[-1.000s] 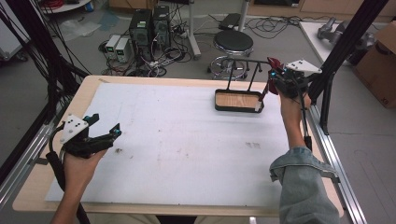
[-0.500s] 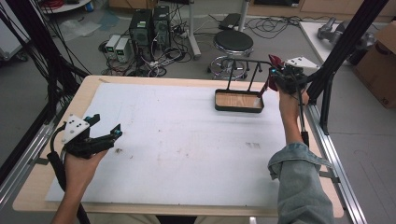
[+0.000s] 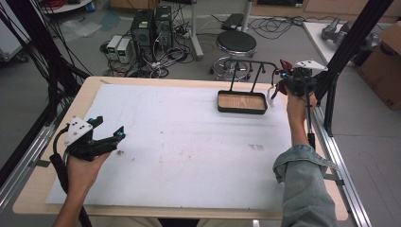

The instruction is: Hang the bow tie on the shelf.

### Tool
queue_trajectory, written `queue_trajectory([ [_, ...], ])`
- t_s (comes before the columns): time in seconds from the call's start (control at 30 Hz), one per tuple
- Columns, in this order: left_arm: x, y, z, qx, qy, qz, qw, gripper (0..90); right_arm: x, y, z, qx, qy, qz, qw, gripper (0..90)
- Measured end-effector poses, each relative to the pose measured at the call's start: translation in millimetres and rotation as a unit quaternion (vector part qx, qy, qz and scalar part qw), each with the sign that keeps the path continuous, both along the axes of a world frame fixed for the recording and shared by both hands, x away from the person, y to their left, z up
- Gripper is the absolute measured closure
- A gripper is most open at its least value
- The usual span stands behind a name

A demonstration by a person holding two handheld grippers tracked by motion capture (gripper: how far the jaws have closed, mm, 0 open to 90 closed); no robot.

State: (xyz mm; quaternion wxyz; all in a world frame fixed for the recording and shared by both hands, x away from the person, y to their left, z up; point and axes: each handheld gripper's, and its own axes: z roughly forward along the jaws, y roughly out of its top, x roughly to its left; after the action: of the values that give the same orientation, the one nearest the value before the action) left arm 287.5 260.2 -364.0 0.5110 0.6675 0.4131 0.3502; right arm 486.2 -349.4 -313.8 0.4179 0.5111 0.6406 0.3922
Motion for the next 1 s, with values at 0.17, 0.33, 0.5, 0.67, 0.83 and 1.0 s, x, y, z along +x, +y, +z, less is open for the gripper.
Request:
queue_trajectory([
  [0.17,-0.9,1.3,0.9,-0.002,-0.001,0.002,1.0000,18.9,3.3,1.5,-6.0,-0.011,0.015,-0.002,0.9998,74.9],
  [0.33,-1.4,1.8,1.3,-0.001,-0.002,0.002,1.0000,19.0,5.6,0.8,-10.3,-0.011,0.025,-0.004,0.9996,74.8],
  [0.5,-1.5,1.2,1.6,-0.001,-0.003,0.001,1.0000,19.0,7.8,1.4,-15.8,-0.013,0.040,-0.005,0.9991,74.6],
  [0.67,-1.6,2.2,1.8,-0.003,-0.002,0.002,1.0000,19.0,9.1,2.0,-17.6,-0.018,0.043,0.001,0.9989,73.7],
  [0.83,-2.7,2.4,3.1,-0.003,-0.004,0.002,1.0000,19.0,8.3,0.5,-16.8,-0.016,0.044,0.002,0.9989,71.3],
  [1.0,-3.5,3.0,4.1,-0.005,-0.006,0.003,1.0000,19.0,6.1,-1.9,-14.9,-0.009,0.045,0.002,0.9989,69.5],
])
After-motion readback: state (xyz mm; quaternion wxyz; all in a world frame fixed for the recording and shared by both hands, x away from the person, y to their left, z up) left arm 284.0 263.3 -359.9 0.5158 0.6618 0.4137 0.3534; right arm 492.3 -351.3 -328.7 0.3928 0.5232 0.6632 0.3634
